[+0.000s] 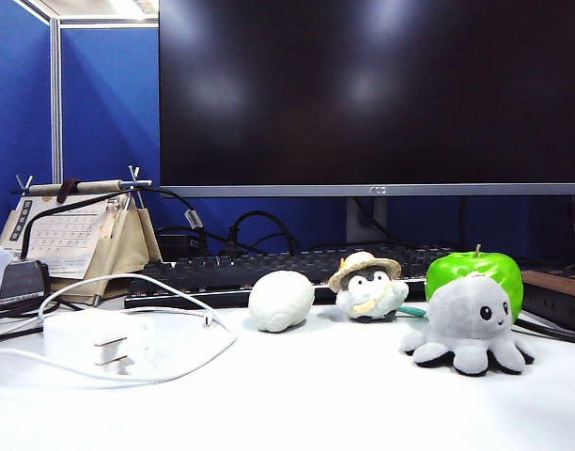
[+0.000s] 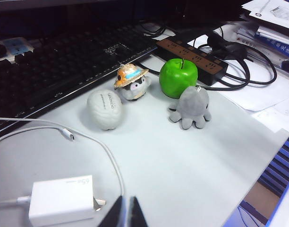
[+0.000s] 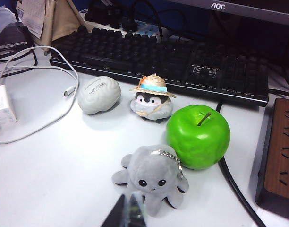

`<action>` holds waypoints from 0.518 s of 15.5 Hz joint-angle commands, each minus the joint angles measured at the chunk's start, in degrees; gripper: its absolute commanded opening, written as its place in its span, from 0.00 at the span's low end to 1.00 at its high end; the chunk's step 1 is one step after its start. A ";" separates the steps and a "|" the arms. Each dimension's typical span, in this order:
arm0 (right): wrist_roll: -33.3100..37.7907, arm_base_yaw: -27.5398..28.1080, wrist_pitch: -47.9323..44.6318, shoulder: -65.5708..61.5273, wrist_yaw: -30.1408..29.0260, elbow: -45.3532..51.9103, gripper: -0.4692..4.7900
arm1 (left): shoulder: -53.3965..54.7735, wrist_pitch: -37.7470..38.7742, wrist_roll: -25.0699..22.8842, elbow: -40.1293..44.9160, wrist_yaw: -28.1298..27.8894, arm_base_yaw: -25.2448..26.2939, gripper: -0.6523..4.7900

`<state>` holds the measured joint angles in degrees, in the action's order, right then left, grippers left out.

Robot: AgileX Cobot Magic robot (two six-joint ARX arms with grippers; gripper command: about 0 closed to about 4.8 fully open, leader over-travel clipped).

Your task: Place the tilting octopus upright.

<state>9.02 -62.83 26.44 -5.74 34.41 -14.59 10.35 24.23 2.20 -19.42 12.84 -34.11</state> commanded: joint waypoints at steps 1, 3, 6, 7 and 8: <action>0.20 -0.02 -0.92 0.02 0.00 -0.20 0.08 | -0.04 -1.11 -0.17 -0.11 0.22 2.01 0.17; 0.20 -0.02 -0.92 0.02 0.00 -0.20 0.08 | -0.39 -1.68 -0.28 -0.11 0.11 4.72 0.17; 0.20 -0.02 -0.94 0.02 0.00 -0.20 0.08 | -3.23 -1.64 -0.26 -0.11 -0.37 14.88 0.17; 0.20 -0.02 -0.94 0.02 0.00 -0.20 0.08 | -4.02 -1.62 -0.26 -0.11 -0.39 17.90 0.17; 0.20 -0.02 -0.92 0.02 0.00 -0.20 0.08 | -4.76 -1.64 -0.24 -0.11 -0.33 20.44 0.17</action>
<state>9.02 -62.83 26.44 -5.74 34.41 -14.59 6.04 23.22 2.07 -19.42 12.38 -15.31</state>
